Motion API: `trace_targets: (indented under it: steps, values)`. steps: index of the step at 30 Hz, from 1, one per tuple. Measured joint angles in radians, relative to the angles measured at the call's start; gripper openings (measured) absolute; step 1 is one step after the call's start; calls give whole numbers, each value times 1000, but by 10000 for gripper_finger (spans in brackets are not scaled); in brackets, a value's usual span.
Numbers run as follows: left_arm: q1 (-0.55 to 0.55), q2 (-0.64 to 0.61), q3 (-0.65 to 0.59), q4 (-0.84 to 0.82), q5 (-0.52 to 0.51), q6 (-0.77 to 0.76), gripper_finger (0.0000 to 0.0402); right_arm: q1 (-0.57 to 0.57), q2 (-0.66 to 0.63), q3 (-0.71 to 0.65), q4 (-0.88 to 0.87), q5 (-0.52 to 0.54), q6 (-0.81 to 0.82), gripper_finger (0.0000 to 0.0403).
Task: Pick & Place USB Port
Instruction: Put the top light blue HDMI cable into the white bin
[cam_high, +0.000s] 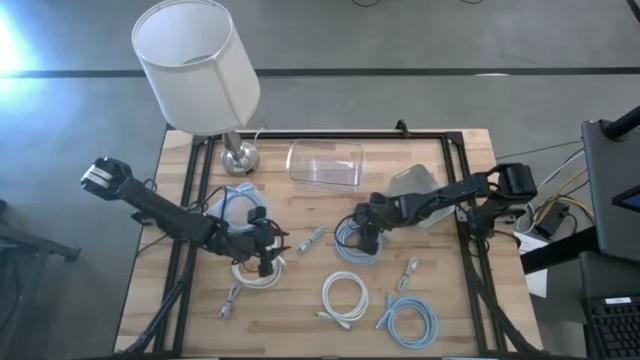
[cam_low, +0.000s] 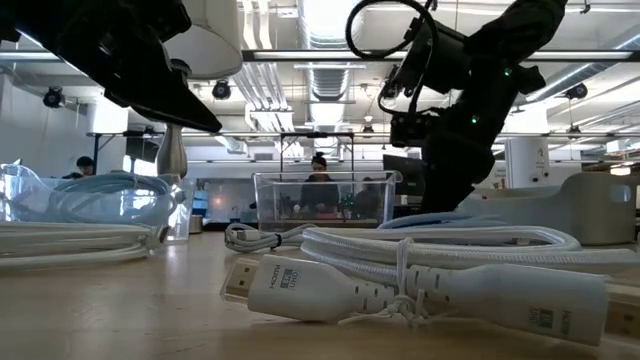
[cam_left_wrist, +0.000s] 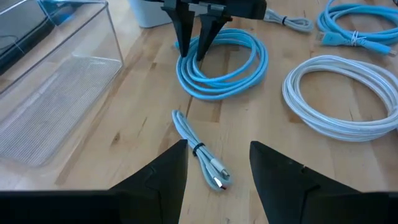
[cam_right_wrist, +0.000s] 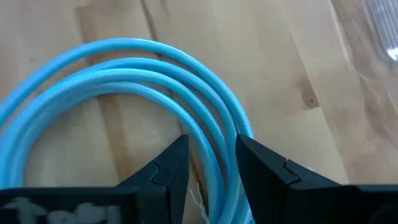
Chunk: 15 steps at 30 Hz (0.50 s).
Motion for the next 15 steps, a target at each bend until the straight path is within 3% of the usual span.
trace_targets:
  steps: [15]
  values:
    - [0,0,-6,0,-2,0,177,1,-13,55,-79,2,-71,164]
